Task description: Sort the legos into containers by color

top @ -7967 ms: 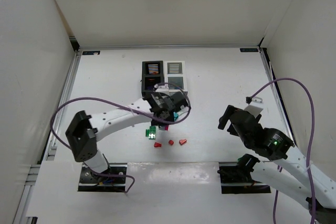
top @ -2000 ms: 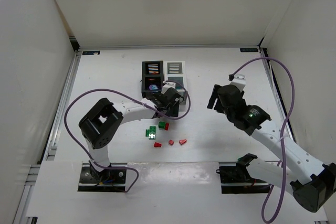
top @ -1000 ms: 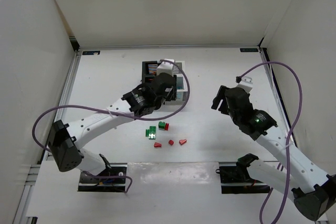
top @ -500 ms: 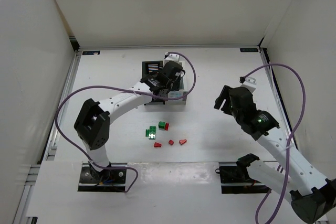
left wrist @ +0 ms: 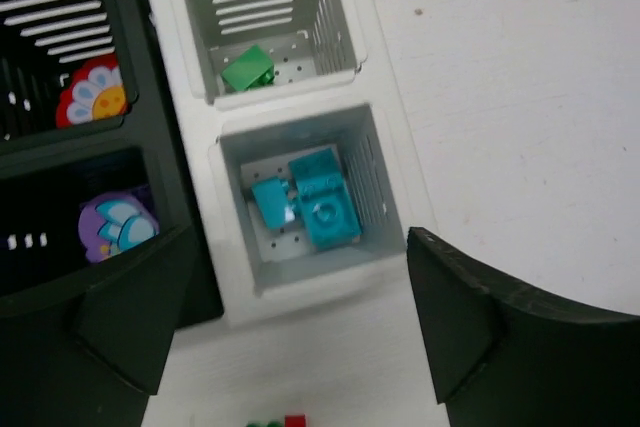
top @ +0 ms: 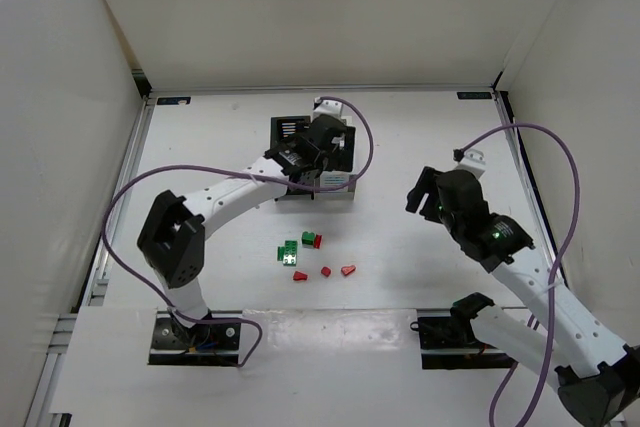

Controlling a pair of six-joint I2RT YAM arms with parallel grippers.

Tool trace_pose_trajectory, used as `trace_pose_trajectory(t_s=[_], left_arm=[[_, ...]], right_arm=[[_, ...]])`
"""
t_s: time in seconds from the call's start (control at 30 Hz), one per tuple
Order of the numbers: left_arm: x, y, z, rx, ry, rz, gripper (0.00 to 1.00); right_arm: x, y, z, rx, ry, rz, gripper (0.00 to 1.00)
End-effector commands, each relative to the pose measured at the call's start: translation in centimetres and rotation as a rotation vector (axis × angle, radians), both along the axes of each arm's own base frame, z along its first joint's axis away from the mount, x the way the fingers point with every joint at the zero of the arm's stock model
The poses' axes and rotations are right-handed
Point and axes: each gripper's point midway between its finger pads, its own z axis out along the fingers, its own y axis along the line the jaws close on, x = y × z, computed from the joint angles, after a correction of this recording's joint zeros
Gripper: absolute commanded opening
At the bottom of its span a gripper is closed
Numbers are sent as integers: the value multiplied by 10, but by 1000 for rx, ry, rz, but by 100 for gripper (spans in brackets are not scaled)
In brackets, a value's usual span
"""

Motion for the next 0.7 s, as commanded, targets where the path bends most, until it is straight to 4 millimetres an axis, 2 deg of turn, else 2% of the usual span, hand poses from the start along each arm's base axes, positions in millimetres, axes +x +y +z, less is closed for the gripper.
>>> trace_pose_trajectory(t_s=[0.0,0.03,0.1,0.13,0.17,0.2,0.23,0.27,0.3,0.33,0.37,0.4,0.43,0.47,0.5,0.53,0.57,0.6,0.63,0.67], left_arm=[[-25,18,62,-112,-65,-7,100],[-33,27,61,-116,-48,12,100],[-64,58,59,-132,-13,46,100],[-73,68,58,-149,3,79,100],[-102,96,54,-152,46,117,100],[-114,109,36,-146,91,158,100],[-127,125,19,-119,126,191,100],[-148,145,31,-185,126,234,100],[-168,163,-4,-136,204,276,100],[-179,171,-10,-142,227,290,100],[-195,184,-9,-184,239,319,100],[-205,192,-5,-241,231,336,100],[-222,209,-23,-218,262,355,100],[-232,219,-29,-218,282,390,100],[-238,225,-30,-249,274,401,100],[-248,238,-34,-243,277,417,100],[-251,241,-36,-259,282,435,100],[-253,244,-31,-298,259,438,100],[-257,250,-33,-277,268,449,100],[-258,250,-30,-289,267,451,100]], right_arm=[[-7,17,6,-30,-26,112,76],[-9,22,6,-31,-27,134,76],[-15,39,4,-73,-40,239,76],[-19,59,5,-59,-57,314,76],[-22,69,5,-65,-62,365,76],[-27,90,-1,-110,-65,480,78],[-33,114,5,-86,-97,567,78],[-40,129,8,-109,-121,655,78],[-48,146,-5,-133,-88,762,78],[-57,167,-17,-159,-66,848,78],[-57,181,-6,-174,-94,898,78],[-56,191,-23,-230,-59,940,78],[-54,205,-31,-264,-40,976,78],[-63,219,-47,-324,-24,1049,78],[-59,230,-44,-349,-57,1080,78],[-59,244,-63,-386,-31,1118,78],[-58,249,-67,-411,-36,1142,78],[-50,261,-58,-397,-60,1134,78],[-48,263,-84,-442,-11,1182,78],[-46,266,-88,-447,1,1194,78]])
